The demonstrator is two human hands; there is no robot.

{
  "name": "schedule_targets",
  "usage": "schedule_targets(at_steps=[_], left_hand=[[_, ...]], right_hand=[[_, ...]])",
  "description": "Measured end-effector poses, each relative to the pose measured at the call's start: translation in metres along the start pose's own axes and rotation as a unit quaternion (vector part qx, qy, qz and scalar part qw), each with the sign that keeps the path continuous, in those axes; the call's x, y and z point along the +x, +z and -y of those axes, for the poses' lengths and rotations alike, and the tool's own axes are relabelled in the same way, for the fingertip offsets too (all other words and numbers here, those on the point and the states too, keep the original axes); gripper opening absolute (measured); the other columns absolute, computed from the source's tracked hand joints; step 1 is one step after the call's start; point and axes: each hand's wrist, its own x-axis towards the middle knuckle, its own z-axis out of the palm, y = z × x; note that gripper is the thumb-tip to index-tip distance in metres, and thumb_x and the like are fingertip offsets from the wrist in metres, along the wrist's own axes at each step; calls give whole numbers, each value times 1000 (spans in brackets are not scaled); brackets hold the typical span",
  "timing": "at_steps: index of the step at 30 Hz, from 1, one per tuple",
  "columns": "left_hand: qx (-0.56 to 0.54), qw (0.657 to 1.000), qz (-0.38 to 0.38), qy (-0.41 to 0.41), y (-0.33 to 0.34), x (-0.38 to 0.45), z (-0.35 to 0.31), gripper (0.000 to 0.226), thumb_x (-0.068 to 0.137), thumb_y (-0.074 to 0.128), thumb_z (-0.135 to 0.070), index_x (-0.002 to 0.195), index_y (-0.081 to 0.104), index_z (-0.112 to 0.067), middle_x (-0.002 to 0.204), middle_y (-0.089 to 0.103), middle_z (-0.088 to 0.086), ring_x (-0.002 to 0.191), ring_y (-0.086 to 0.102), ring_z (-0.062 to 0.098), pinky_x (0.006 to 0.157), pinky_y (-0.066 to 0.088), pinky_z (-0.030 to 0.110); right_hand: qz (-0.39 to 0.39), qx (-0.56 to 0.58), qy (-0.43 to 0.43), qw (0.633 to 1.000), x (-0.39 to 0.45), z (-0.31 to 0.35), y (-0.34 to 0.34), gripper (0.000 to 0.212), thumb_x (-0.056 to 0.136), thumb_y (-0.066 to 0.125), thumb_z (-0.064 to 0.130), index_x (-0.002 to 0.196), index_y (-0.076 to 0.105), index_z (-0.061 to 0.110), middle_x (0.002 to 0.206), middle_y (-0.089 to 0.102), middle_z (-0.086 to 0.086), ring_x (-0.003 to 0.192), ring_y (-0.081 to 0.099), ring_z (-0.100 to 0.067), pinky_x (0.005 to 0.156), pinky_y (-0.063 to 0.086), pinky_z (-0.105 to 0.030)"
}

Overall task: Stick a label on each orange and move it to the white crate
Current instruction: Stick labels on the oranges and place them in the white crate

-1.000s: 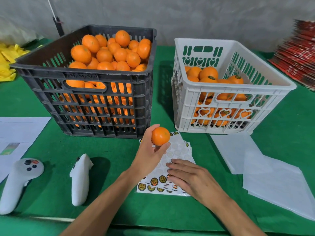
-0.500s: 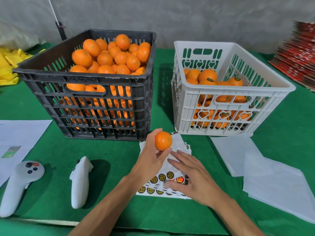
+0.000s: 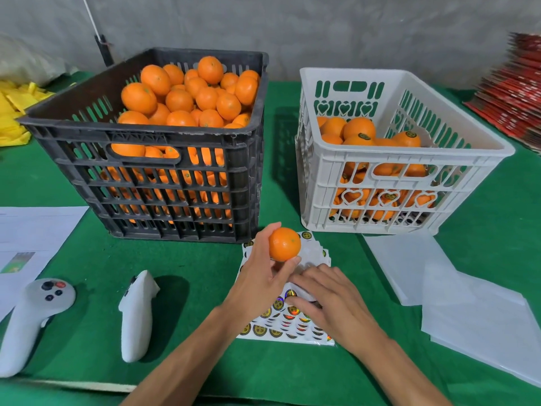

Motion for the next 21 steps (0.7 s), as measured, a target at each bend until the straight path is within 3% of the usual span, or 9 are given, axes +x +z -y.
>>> schedule_targets(at_steps=[3, 8, 11, 14, 16, 18, 19, 21], left_hand=[[1, 1000, 3, -21, 1, 4, 4, 64, 96, 64, -55, 144, 21, -57, 132, 52, -9, 104, 67, 4, 97, 58, 39], [-24, 999, -25, -34, -1, 8, 8, 67, 92, 63, -68, 144, 22, -59, 120, 62, -3, 86, 76, 9, 84, 59, 33], [-16, 998, -37, -40, -1, 8, 9, 67, 91, 62, -69, 144, 22, -58, 116, 65, 0, 83, 75, 9, 83, 59, 34], [-34, 998, -47, -39, -2, 8, 9, 67, 92, 63, -67, 145, 23, -55, 117, 65, 3, 82, 76, 13, 88, 60, 40], [-58, 996, -55, -38, -1, 7, 7, 67, 92, 65, -65, 145, 25, -54, 116, 66, 4, 82, 77, 16, 88, 61, 45], [-84, 993, -73, -31, 0, 6, 4, 66, 93, 67, -62, 145, 28, -53, 110, 68, 5, 81, 76, 18, 85, 62, 44], [-86, 992, -87, -25, 1, 6, 3, 66, 93, 67, -61, 146, 29, -52, 108, 68, 2, 81, 75, 18, 82, 63, 39], [-72, 990, -122, -10, 1, 5, 1, 67, 92, 68, -64, 146, 31, -50, 106, 67, -8, 79, 73, 16, 76, 58, 21]], right_hand=[[-12, 69, 8, 997, -2, 0, 1, 37, 100, 63, 43, 131, 66, 22, 110, 62, 13, 95, 52, -10, 85, 44, -27], [-23, 233, 66, 970, 3, 6, -3, 31, 97, 69, 39, 127, 69, 30, 117, 68, 23, 109, 62, -5, 103, 38, -17], [6, 327, 138, 935, 1, 11, -5, 32, 89, 76, 39, 121, 71, 41, 120, 70, 22, 121, 60, -7, 109, 33, -12], [17, 427, 199, 882, -1, 16, -6, 33, 85, 82, 28, 115, 74, 40, 121, 72, 16, 124, 60, -6, 105, 45, -19], [7, 460, 234, 857, 0, 18, -8, 29, 85, 82, 21, 110, 77, 35, 99, 75, 23, 95, 69, 4, 80, 54, -11], [-11, 471, 253, 845, 1, 19, -9, 25, 86, 81, 21, 107, 77, 33, 67, 66, 30, 46, 56, 1, 48, 39, -6], [-19, 473, 267, 839, 1, 20, -10, 24, 85, 82, 24, 107, 77, 33, 62, 66, 27, 37, 47, -6, 43, 35, -14], [-32, 499, 304, 811, 5, 20, -14, 24, 83, 83, 29, 106, 77, 34, 78, 77, 7, 51, 58, -49, 52, 49, -44]])
